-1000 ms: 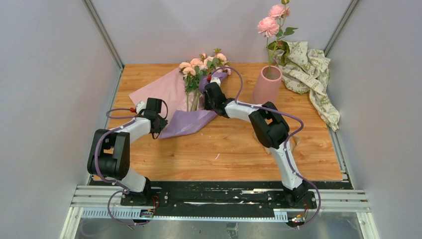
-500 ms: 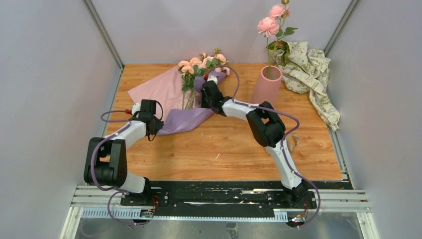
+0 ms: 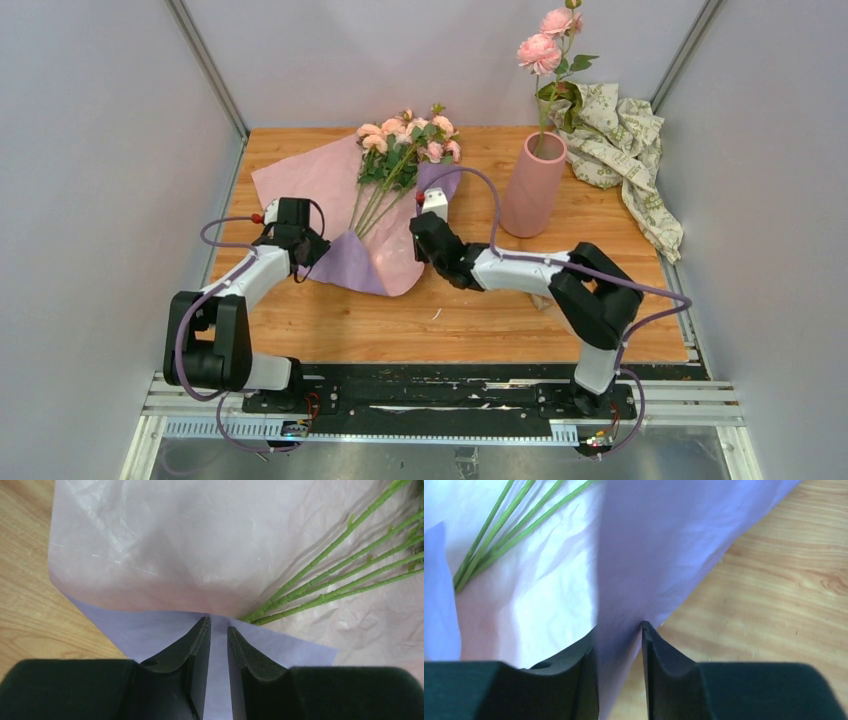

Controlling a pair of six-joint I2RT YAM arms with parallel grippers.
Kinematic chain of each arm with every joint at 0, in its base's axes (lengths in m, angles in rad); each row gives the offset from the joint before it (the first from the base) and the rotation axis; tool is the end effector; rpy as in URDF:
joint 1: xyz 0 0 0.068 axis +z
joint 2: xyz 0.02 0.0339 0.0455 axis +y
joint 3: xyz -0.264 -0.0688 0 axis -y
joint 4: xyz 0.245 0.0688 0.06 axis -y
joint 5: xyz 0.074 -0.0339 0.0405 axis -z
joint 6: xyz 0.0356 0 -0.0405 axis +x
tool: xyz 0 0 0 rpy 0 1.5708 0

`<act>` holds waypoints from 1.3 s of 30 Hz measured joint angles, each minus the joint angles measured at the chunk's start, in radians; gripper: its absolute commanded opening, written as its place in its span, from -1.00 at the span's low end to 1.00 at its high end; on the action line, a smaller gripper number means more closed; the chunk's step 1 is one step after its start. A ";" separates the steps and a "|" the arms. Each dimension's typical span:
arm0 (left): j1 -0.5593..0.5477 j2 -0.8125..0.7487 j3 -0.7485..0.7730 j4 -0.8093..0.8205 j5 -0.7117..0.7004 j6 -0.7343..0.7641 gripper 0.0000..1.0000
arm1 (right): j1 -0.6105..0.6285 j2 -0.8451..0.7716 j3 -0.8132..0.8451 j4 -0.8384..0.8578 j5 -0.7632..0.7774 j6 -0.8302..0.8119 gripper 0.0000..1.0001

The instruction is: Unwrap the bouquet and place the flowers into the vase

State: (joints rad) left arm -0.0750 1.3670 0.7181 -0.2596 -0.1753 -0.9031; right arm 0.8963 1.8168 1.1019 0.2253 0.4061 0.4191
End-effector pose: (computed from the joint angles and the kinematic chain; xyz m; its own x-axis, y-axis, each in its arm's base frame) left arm 0.2648 -0.0137 0.1858 -0.4609 -0.7408 -0.4887 -0.6380 0.6594 -0.3977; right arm 0.2625 0.3058 0.2041 -0.4717 0.0088 -0.8817 -0.3370 0.9222 0.1894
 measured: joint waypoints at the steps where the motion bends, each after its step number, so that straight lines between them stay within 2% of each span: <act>1: 0.000 -0.001 0.000 0.000 0.003 0.003 -0.41 | 0.016 -0.019 -0.016 0.000 0.017 -0.001 -0.16; 4: 0.000 -0.002 0.018 -0.006 0.010 0.014 -0.41 | 0.092 -0.108 -0.100 0.000 0.085 -0.005 -0.10; 8: 0.000 -0.002 0.078 -0.015 0.006 0.038 -0.41 | 0.162 -0.219 -0.190 -0.011 0.158 -0.004 -0.12; 14: 0.000 0.055 0.187 0.041 0.027 0.091 -0.46 | 0.248 -0.349 -0.230 -0.008 0.256 -0.013 -0.36; 20: -0.006 0.274 0.223 0.116 0.111 0.109 -0.49 | 0.225 -0.353 -0.230 0.020 0.270 -0.038 -0.49; 22: -0.026 0.291 0.192 0.106 0.111 0.111 -0.47 | 0.191 -0.335 -0.227 0.026 0.241 -0.035 -0.49; 25: -0.082 0.238 0.149 0.069 0.083 0.111 -0.45 | 0.108 -0.294 -0.222 0.029 0.190 -0.007 -0.28; 28: -0.149 0.119 0.103 0.024 0.057 0.107 -0.45 | 0.032 -0.261 -0.229 0.031 0.160 0.031 0.06; 31: -0.206 -0.011 0.056 -0.011 0.024 0.095 -0.45 | 0.002 -0.257 -0.252 0.037 0.147 0.061 0.28; 36: -0.282 -0.187 -0.026 -0.079 -0.014 0.068 -0.45 | -0.022 -0.211 -0.261 0.064 0.117 0.090 0.38; 39: -0.303 -0.221 -0.069 -0.095 -0.026 0.057 -0.45 | -0.033 -0.180 -0.263 0.068 0.102 0.102 0.38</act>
State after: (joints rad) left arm -0.3779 1.1461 0.6495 -0.3546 -0.2012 -0.8459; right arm 0.8631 1.6363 0.8387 0.2935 0.5083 0.5213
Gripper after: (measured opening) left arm 0.273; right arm 0.689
